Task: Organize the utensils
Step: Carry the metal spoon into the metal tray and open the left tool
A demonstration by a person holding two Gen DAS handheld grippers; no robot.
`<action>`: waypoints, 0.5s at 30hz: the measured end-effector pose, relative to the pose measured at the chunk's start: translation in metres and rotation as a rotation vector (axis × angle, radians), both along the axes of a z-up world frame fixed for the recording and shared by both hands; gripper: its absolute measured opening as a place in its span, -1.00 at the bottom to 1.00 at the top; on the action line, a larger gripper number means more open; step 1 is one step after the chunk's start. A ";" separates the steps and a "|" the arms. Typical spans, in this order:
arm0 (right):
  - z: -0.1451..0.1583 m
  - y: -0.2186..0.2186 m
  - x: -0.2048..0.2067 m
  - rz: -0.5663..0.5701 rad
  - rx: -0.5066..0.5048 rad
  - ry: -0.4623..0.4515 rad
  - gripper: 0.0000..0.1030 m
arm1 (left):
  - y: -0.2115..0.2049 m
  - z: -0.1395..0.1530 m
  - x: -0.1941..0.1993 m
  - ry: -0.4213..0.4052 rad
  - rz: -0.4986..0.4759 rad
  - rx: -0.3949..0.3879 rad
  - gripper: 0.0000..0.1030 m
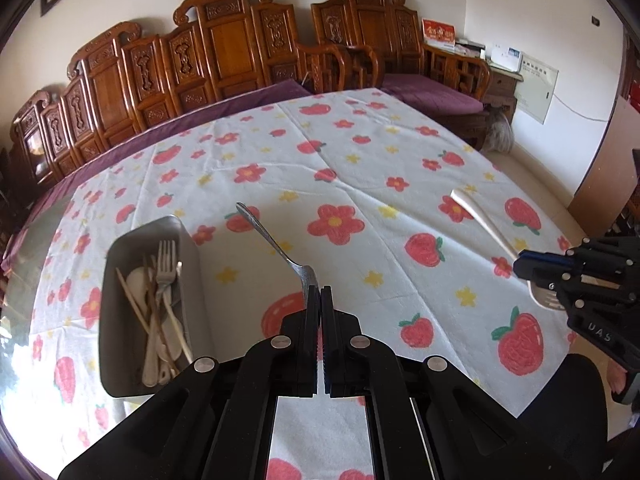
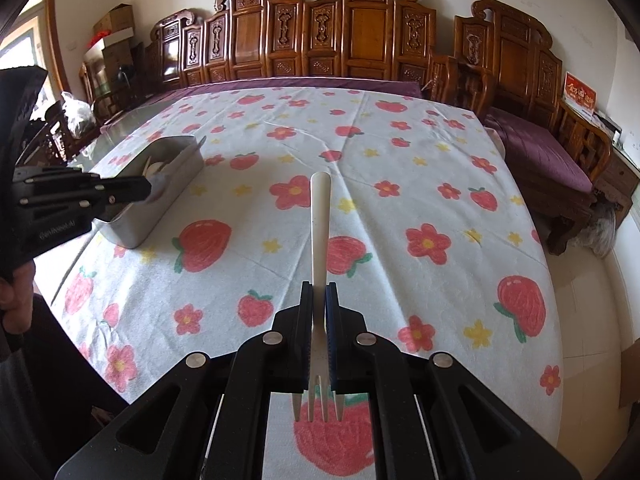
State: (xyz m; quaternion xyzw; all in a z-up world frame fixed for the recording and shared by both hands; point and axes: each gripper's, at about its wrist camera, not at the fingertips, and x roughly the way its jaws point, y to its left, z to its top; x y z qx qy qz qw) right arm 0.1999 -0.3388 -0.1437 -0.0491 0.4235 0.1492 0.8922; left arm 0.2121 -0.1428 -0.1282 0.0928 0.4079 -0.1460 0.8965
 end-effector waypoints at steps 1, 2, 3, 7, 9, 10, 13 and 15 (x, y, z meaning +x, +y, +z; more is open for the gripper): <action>0.001 0.002 -0.001 0.005 0.001 -0.001 -0.86 | 0.005 0.006 -0.001 -0.009 0.002 -0.007 -0.99; 0.001 0.004 -0.001 0.010 0.000 -0.003 -0.86 | 0.009 0.010 -0.002 -0.017 0.003 -0.010 -0.99; 0.002 0.007 -0.002 0.015 -0.003 -0.005 -0.86 | 0.013 0.014 -0.003 -0.025 0.004 -0.014 -1.00; 0.001 0.017 -0.003 0.035 -0.012 -0.006 -0.86 | 0.030 0.024 -0.004 -0.047 0.011 -0.024 -0.99; 0.001 0.025 -0.004 0.050 -0.025 -0.007 -0.86 | 0.039 0.027 -0.003 -0.052 0.019 -0.032 -0.99; 0.000 0.028 -0.004 0.055 -0.028 -0.005 -0.86 | 0.046 0.028 -0.002 -0.054 0.023 -0.037 -0.99; -0.002 0.038 -0.003 0.073 -0.037 0.002 -0.86 | 0.061 0.028 0.001 -0.052 0.028 -0.042 -0.99; -0.003 0.045 -0.001 0.083 -0.043 0.005 -0.86 | 0.071 0.026 0.003 -0.050 0.033 -0.045 -0.99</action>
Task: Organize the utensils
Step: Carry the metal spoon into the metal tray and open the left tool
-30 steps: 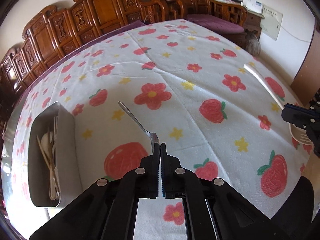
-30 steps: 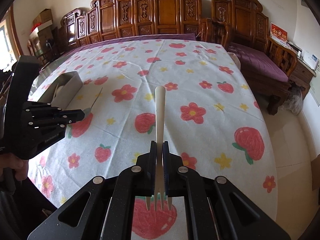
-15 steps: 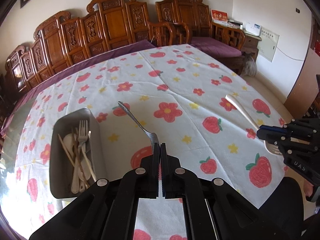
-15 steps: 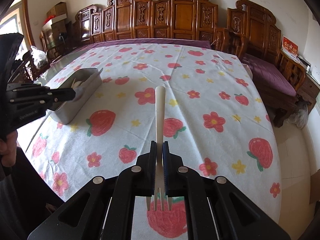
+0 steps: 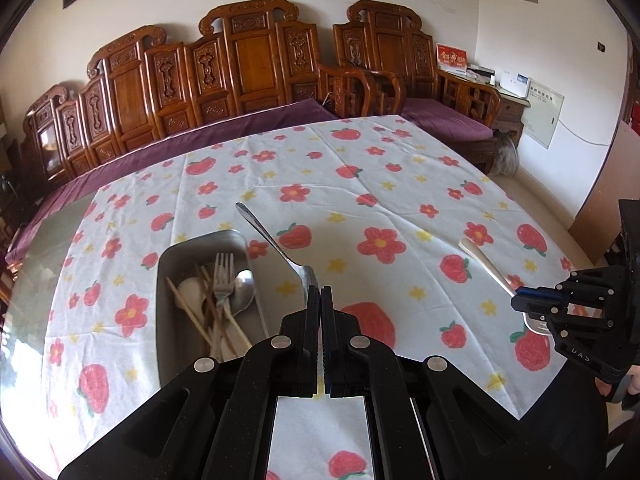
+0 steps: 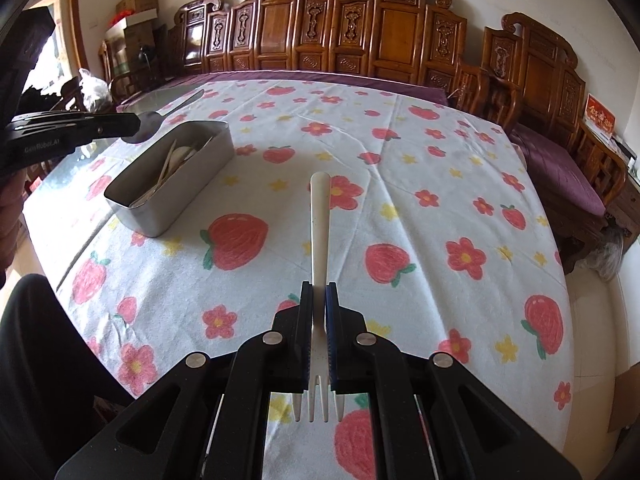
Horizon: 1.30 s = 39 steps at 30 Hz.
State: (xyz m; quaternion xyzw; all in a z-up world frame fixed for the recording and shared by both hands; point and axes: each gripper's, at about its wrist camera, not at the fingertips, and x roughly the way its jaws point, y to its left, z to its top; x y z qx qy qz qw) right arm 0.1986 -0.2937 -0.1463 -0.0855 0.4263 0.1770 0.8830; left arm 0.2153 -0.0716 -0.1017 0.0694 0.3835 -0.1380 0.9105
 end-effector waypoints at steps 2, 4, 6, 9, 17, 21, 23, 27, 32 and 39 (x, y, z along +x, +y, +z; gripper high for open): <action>0.001 0.007 0.003 0.007 -0.005 -0.001 -0.86 | 0.014 -0.002 0.005 0.004 0.009 -0.009 -0.99; 0.002 0.013 0.006 0.012 -0.003 -0.002 -0.86 | 0.026 -0.004 0.009 0.014 0.014 -0.025 -0.99; 0.004 0.020 0.010 0.015 0.000 -0.004 -0.86 | 0.037 -0.007 0.013 0.027 0.014 -0.038 -0.99; 0.007 0.032 0.016 0.027 0.001 -0.009 -0.86 | 0.054 -0.014 0.020 0.044 0.019 -0.053 -0.99; 0.008 0.065 0.029 0.065 0.018 -0.005 -0.86 | 0.083 -0.044 0.033 0.104 0.007 -0.059 -0.99; 0.007 0.078 0.034 0.077 0.028 0.002 -0.86 | 0.087 -0.055 0.037 0.123 0.009 -0.057 -0.99; 0.007 0.085 0.037 0.083 0.036 0.006 -0.86 | 0.090 -0.061 0.040 0.137 0.021 -0.057 -0.99; 0.008 0.098 0.042 0.098 0.047 0.009 -0.86 | 0.098 -0.068 0.044 0.157 0.042 -0.056 -0.99; 0.009 0.118 0.050 0.117 0.067 0.017 -0.86 | 0.112 -0.075 0.049 0.189 0.097 -0.056 -0.99; 0.011 0.147 0.056 0.149 0.088 0.025 -0.86 | 0.129 -0.068 0.045 0.185 0.142 -0.068 -0.96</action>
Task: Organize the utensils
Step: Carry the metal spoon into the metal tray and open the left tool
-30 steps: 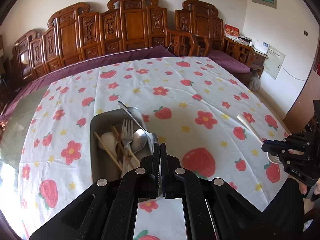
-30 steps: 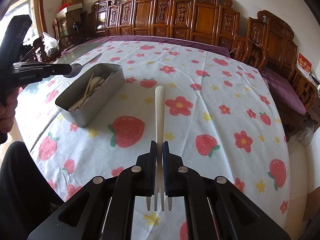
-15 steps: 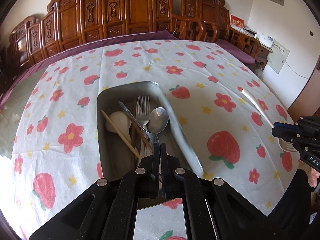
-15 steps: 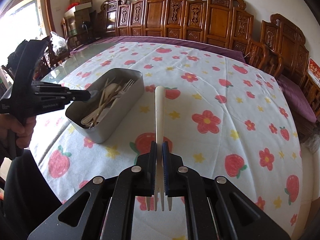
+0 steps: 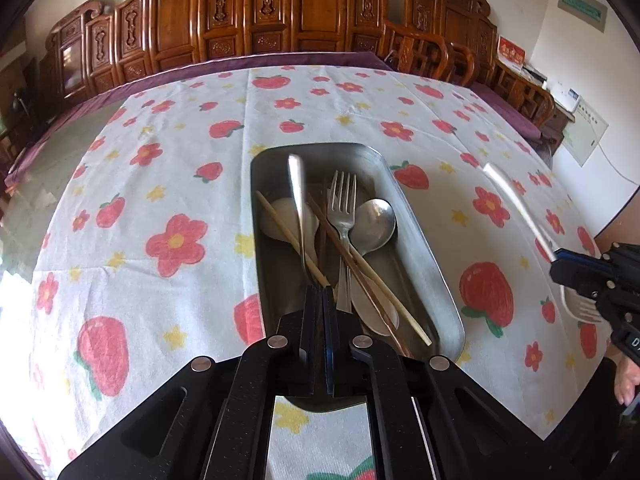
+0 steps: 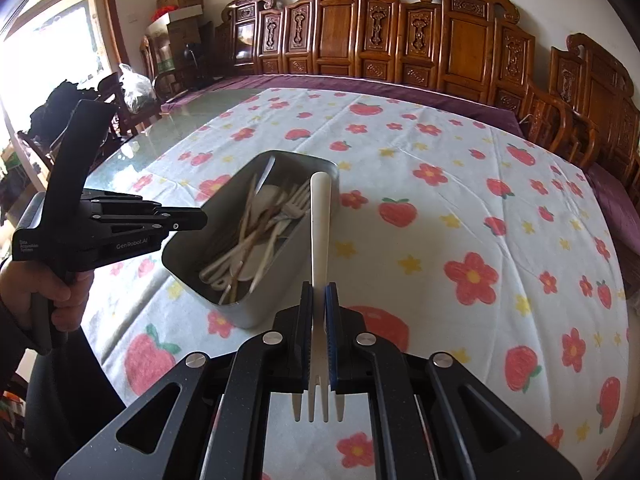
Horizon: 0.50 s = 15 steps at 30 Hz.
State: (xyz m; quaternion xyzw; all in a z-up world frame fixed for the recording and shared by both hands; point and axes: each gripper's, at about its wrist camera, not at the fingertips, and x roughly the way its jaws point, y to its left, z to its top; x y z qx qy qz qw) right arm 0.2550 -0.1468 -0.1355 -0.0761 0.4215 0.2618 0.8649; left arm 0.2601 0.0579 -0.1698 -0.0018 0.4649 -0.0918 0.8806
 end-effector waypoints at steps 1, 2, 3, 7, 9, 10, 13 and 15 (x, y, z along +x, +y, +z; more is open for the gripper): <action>0.000 0.005 0.001 0.005 0.005 0.002 -0.86 | 0.002 0.002 -0.001 -0.007 0.004 0.004 -0.96; 0.000 0.008 0.003 0.009 0.008 0.003 -0.86 | 0.004 0.004 -0.001 -0.012 0.007 0.007 -0.95; 0.000 0.014 0.005 0.015 0.010 0.005 -0.86 | 0.007 0.008 -0.002 -0.017 0.013 0.006 -0.94; 0.000 0.031 0.013 0.025 0.025 0.013 -0.86 | 0.020 0.018 -0.004 -0.036 0.031 -0.005 -0.91; 0.000 0.039 0.018 0.023 0.037 0.021 -0.86 | 0.027 0.024 -0.005 -0.050 0.041 -0.007 -0.90; 0.000 0.043 0.021 0.022 0.044 0.025 -0.86 | 0.030 0.026 -0.006 -0.057 0.047 -0.004 -0.90; -0.001 0.056 0.030 0.019 0.059 0.038 -0.86 | 0.040 0.031 -0.007 -0.073 0.064 0.001 -0.88; -0.003 0.065 0.036 0.018 0.063 0.046 -0.86 | 0.046 0.033 -0.008 -0.079 0.074 0.000 -0.85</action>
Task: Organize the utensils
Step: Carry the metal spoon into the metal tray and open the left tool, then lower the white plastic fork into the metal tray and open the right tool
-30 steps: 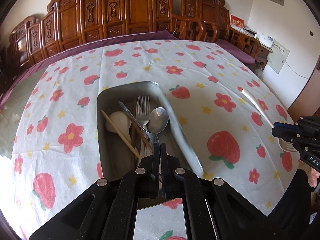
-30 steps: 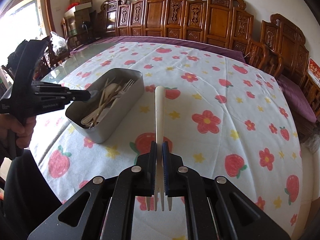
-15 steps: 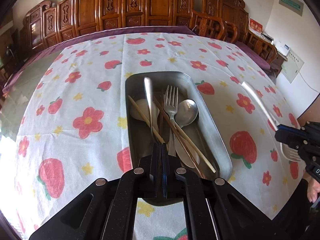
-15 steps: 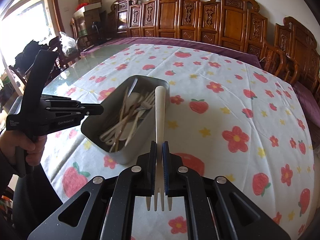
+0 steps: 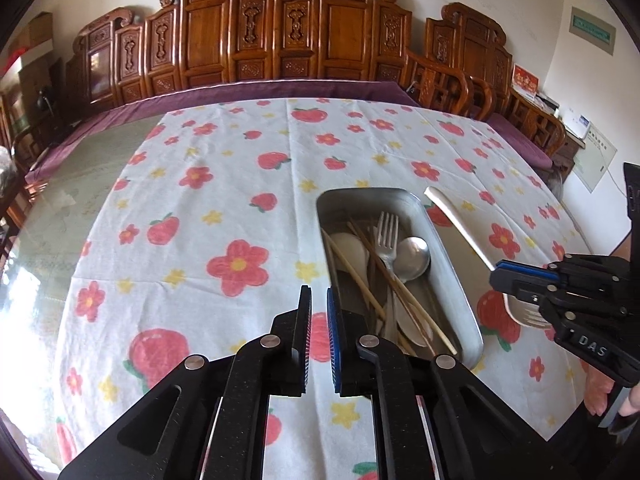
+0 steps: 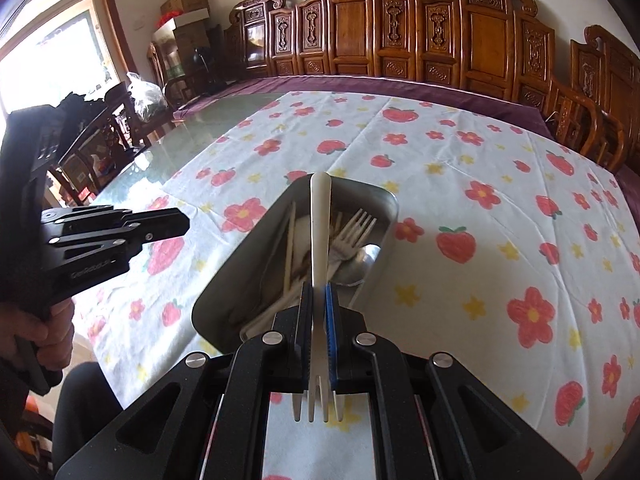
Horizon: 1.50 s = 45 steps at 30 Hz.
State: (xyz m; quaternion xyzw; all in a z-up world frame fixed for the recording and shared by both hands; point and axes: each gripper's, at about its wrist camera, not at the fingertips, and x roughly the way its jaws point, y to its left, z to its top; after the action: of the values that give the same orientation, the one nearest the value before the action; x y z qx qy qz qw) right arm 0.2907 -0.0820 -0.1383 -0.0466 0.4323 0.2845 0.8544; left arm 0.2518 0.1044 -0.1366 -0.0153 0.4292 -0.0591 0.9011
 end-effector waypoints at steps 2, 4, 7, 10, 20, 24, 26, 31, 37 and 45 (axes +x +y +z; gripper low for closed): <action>-0.002 0.008 0.006 -0.003 0.006 0.011 -0.86 | 0.007 0.001 -0.001 -0.005 0.011 0.003 -0.83; -0.005 0.018 0.013 -0.008 0.015 0.025 -0.86 | 0.014 0.002 -0.001 -0.006 0.021 -0.001 -0.83; -0.011 0.029 0.022 -0.020 0.028 0.049 -0.86 | 0.022 0.002 -0.002 -0.009 0.032 -0.002 -0.83; -0.019 0.041 0.029 -0.031 0.023 0.061 -0.86 | 0.027 0.004 -0.002 -0.013 0.037 -0.003 -0.83; -0.049 0.060 0.054 -0.097 0.005 0.125 -0.86 | 0.036 0.005 -0.002 -0.024 0.041 0.010 -0.83; -0.060 0.066 0.057 -0.101 -0.013 0.135 -0.85 | 0.038 0.004 -0.003 -0.024 0.047 0.001 -0.83; -0.062 0.067 0.058 -0.096 -0.009 0.140 -0.85 | 0.040 0.002 -0.004 -0.021 0.048 0.003 -0.82; -0.060 0.067 0.056 -0.072 0.014 0.136 -0.84 | 0.040 0.001 -0.005 -0.015 0.052 0.006 -0.82; -0.044 0.054 0.046 -0.042 0.039 0.095 -0.84 | 0.035 0.006 -0.008 -0.024 0.049 0.000 -0.80; -0.007 0.007 0.005 -0.046 0.025 -0.053 -0.71 | 0.010 0.023 -0.024 -0.058 0.031 0.011 -0.49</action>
State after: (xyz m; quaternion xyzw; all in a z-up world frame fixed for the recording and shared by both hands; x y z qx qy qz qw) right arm 0.2960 -0.0752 -0.1456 -0.0336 0.4070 0.2688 0.8724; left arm 0.2274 0.1142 -0.1137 -0.0153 0.4029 -0.0430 0.9141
